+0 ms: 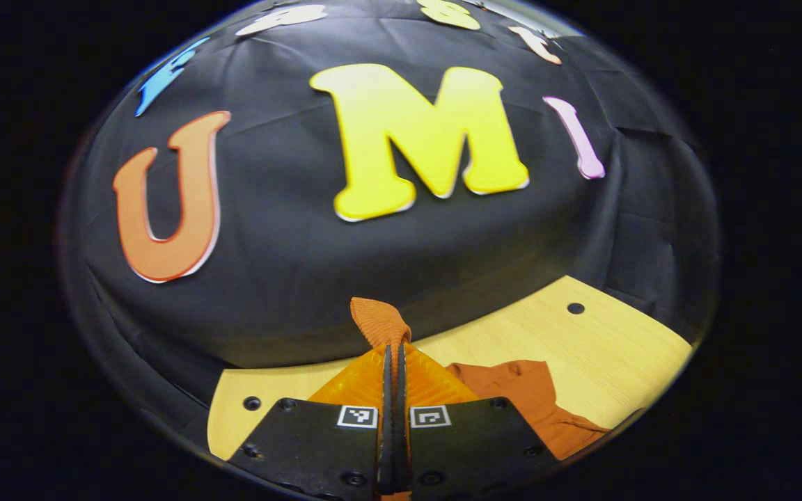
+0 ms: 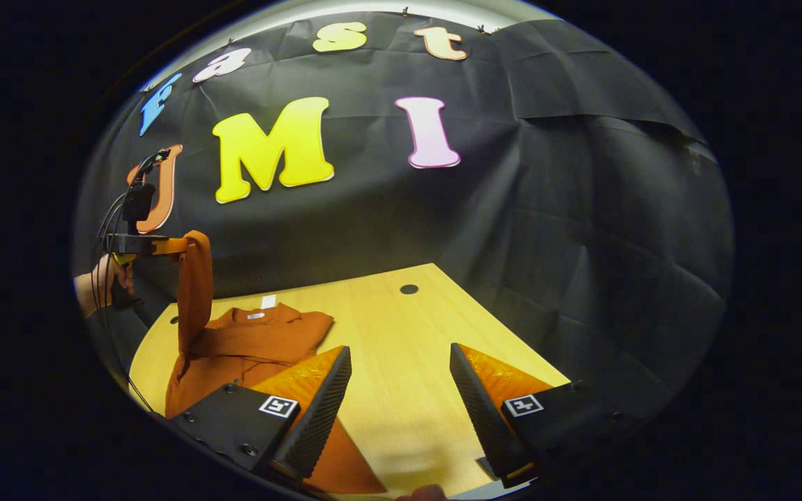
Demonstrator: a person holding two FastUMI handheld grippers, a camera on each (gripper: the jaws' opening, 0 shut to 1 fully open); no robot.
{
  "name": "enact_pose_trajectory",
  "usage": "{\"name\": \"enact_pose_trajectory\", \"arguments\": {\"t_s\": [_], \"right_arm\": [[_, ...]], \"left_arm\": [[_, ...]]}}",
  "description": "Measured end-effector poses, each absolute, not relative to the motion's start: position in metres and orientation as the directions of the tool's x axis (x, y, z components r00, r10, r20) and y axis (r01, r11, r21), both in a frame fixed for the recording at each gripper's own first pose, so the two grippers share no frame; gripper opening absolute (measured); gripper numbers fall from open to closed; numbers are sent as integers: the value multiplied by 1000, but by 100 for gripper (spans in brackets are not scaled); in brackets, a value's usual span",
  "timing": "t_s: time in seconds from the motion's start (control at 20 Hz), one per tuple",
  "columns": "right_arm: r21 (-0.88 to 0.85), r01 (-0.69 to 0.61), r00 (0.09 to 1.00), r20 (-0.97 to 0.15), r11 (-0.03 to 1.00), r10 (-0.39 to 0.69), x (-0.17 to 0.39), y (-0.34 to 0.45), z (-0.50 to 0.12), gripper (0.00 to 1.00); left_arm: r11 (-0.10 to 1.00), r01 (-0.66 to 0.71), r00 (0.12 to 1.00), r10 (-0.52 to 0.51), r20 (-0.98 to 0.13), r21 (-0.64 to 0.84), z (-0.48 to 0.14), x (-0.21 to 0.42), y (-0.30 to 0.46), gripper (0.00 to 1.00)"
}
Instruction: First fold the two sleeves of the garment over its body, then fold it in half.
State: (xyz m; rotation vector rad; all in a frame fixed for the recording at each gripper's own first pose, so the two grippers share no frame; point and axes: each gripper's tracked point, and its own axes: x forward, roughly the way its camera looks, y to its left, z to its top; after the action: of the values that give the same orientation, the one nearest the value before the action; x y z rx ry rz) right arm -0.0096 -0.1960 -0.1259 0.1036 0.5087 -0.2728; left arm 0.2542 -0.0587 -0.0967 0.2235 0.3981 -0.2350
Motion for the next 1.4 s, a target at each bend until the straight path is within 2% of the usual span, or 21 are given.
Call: {"name": "enact_pose_trajectory", "arguments": {"t_s": [0.3, 0.55, 0.7, 0.85, 0.95, 1.0, 1.05, 1.15, 1.35, 1.4], "right_arm": [[-45, 408, 771, -518, 912, -371, -60, -255, -119, 92], [-96, 488, 715, -525, 867, -461, -110, -281, -113, 92], [-115, 506, 694, -533, 855, -483, -127, -285, -114, 92], [-122, 505, 694, -532, 854, -486, -130, -287, -117, 91], [-126, 492, 701, -529, 861, -478, -128, -284, -117, 91], [-130, 482, 709, -523, 866, -473, -125, -283, -114, 92], [-131, 471, 719, -515, 873, -466, -124, -278, -111, 92], [-132, 446, 742, -498, 885, -449, -115, -271, -104, 92], [-100, 373, 811, -448, 922, -376, -74, -243, -88, 92], [-85, 352, 830, -432, 932, -353, -62, -233, -82, 92]], "left_arm": [[912, 368, 817, -226, -530, 179, -202, 249, -143, 3], [875, 402, 762, -155, -628, 271, -294, 235, -177, 5], [855, 417, 753, -135, -644, 308, -315, 227, -201, 7], [846, 459, 739, -195, -645, 270, -324, 223, -221, 11], [842, 484, 737, -245, -630, 239, -318, 218, -235, 19], [840, 500, 724, -272, -634, 211, -318, 213, -241, 19], [840, 503, 723, -281, -631, 202, -314, 209, -243, 29], [851, 490, 743, -295, -601, 187, -297, 205, -242, 86], [919, 377, 810, -268, -522, 113, -246, 197, -217, 100], [932, 353, 823, -265, -502, 87, -230, 194, -209, 100]]}}
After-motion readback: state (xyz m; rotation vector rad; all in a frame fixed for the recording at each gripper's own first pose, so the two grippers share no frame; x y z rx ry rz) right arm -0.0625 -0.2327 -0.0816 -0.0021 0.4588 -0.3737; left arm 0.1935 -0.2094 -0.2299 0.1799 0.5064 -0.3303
